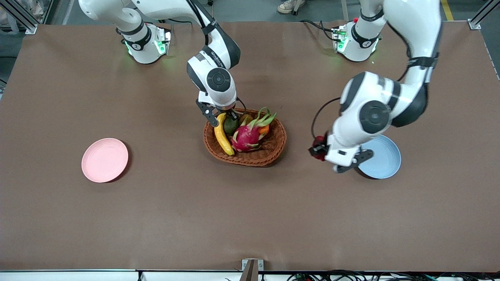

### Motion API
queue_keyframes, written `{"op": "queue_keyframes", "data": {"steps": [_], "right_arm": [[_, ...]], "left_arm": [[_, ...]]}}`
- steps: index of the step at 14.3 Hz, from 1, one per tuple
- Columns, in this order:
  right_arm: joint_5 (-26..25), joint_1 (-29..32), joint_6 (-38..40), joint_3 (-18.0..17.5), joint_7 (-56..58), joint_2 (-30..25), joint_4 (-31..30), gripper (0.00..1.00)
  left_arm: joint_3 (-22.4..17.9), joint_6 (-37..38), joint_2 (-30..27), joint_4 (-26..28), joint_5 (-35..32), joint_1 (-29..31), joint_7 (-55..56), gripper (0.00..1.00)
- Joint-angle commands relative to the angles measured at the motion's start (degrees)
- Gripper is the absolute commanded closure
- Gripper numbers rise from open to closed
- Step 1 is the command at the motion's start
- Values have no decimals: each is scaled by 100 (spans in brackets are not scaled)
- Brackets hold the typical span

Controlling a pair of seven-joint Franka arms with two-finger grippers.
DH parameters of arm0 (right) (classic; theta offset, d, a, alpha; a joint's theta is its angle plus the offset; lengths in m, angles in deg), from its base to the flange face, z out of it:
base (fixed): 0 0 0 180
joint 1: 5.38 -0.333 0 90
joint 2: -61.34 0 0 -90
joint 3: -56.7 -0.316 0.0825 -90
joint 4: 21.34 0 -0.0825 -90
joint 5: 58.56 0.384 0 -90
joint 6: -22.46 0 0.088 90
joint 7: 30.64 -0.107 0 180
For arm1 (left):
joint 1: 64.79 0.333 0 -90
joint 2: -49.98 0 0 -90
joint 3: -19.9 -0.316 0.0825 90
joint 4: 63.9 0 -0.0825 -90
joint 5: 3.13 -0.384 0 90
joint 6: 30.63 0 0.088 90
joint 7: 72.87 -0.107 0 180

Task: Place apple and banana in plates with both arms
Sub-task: 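Close the right gripper on the banana tip while the left gripper lifts the fruit, then lower the red fruit onto the blue plate while the right gripper carries the banana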

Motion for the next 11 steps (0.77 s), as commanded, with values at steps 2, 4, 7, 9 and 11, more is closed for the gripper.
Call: {"op": "queue_keyframes", "data": {"steps": [2,4,7,9,11], "right_arm": [[23,294,506,-39,325,-167,138,100],[40,399,867,-48,378,-334,314,100],[145,732,1464,-65,746,-694,551,100],[426,1127,1965,-39,1472,-905,709,100],[462,1846,2440,-39,2691,-1090,728,100]], "left_arm": [[48,-549,-879,1502,-591,682,-966,57],[48,-1103,-1108,2144,-680,1139,-1790,57],[48,-1709,-1066,2612,-680,1711,-2759,57],[39,-2184,-856,2753,-715,1835,-2937,57],[39,-2562,-513,2754,-759,1879,-2946,57]]}}
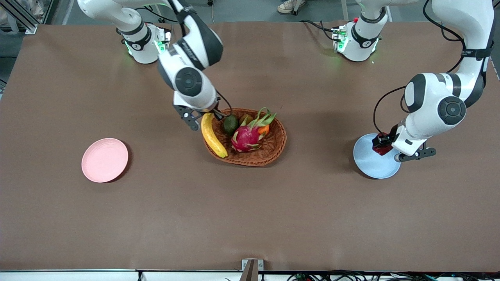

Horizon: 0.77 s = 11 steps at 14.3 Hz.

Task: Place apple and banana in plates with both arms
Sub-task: 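Lower the red fruit onto the blue plate while the right gripper carries the banana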

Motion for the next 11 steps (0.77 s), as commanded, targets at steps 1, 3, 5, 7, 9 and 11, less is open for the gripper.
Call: {"op": "queue_keyframes", "data": {"steps": [1,3,5,7,9,11], "right_arm": [[207,1086,555,-70,1777,-308,-84,100],[198,1991,837,-70,3271,-309,-84,100],[198,2852,1013,-70,4695,-274,-93,100],[120,3495,997,-61,5865,-195,-84,100],[66,4084,944,-61,6746,50,-32,100],[-423,4385,813,-61,7153,367,144,100]], "left_arm": [[47,-506,352,51,-292,-4,12,57],[47,-709,502,43,-443,14,21,57],[47,-754,564,25,-443,23,12,57],[47,-815,634,7,-452,23,12,57],[47,-912,661,25,-460,75,12,56],[47,-912,661,34,-495,111,12,56]]}}
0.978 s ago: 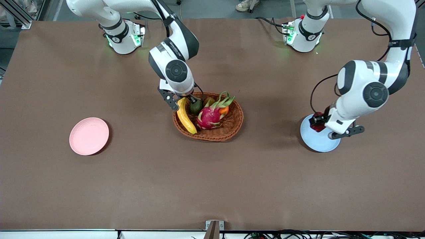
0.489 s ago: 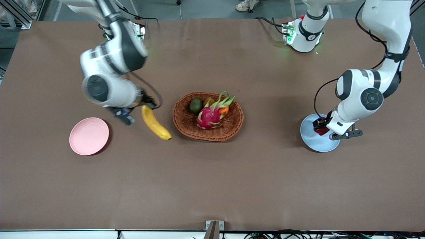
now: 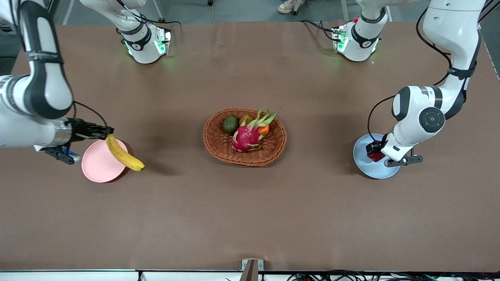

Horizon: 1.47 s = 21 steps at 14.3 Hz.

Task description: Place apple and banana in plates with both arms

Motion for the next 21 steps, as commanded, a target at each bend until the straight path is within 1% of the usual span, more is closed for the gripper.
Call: {"op": "queue_keyframes", "data": {"steps": [1,2,3,4,5,7,9,10,11,12,13,14,16,18,19,21], "right_arm": [[-552,394,-247,-147,404,423,182,100],[-650,508,-387,-147,492,537,191,100],[-712,588,-467,-147,588,625,199,100],[-791,667,-529,-147,598,696,217,100],[-887,737,-581,-147,598,757,261,99],[-994,852,-661,-147,598,907,287,98],[-1037,948,-775,-147,616,978,279,97],[-1055,958,-775,-147,616,1030,279,92],[-1055,966,-775,-147,616,1048,279,83],[-1055,966,-767,-147,607,1057,261,70],[-1055,966,-767,-147,616,1066,252,34],[-1055,958,-758,-147,616,1066,270,0],[-1055,932,-740,-147,659,1057,296,0],[-1064,861,-705,-156,738,1048,567,0],[-1055,861,-583,-156,887,1048,777,0],[-1064,826,-241,-165,1125,1048,1269,0]], "left_arm": [[17,-59,27,-22,-165,77,12,56],[17,-59,36,-22,-165,77,12,56],[17,-59,27,-22,-165,77,12,52],[17,-59,10,-13,-165,77,12,39],[25,-51,-8,-13,-165,77,3,12],[34,11,-104,-39,-165,77,3,1],[34,194,-349,-92,-165,69,29,0],[43,517,-490,-170,-157,77,-5,0],[52,877,-657,-258,-157,69,-14,0],[60,1220,-876,-355,-157,68,-23,1],[69,1485,-1096,-425,-104,68,-75,1],[69,1740,-1324,-478,-78,68,-172,1],[78,2101,-1755,-523,-16,60,-321,1],[69,2584,-2099,-759,307,68,-593,1],[61,2969,-2161,-1047,544,77,-812,1],[43,3751,-2144,-1723,687,77,-990,1]]}}
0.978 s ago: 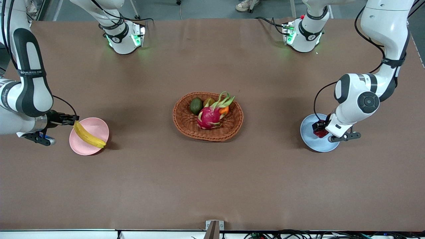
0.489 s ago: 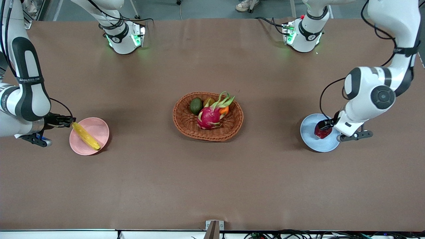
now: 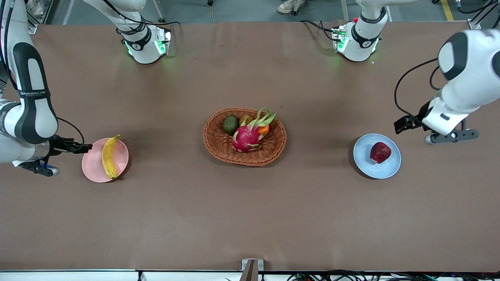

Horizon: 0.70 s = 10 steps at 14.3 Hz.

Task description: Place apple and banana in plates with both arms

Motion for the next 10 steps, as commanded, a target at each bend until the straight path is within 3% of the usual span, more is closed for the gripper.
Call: {"op": "queue_keyframes", "data": {"steps": [1,6,10], "right_arm": [[-142,-33,517,-45,314,-12,681,0],[-345,-270,1536,-88,526,-538,1542,0],[-318,-437,2389,-97,509,-707,2315,0]], "left_arm": [[15,852,32,-874,174,38,-233,1],[15,1275,84,-2053,148,20,-452,1],[-20,1634,111,-2449,139,38,-638,0]]}}
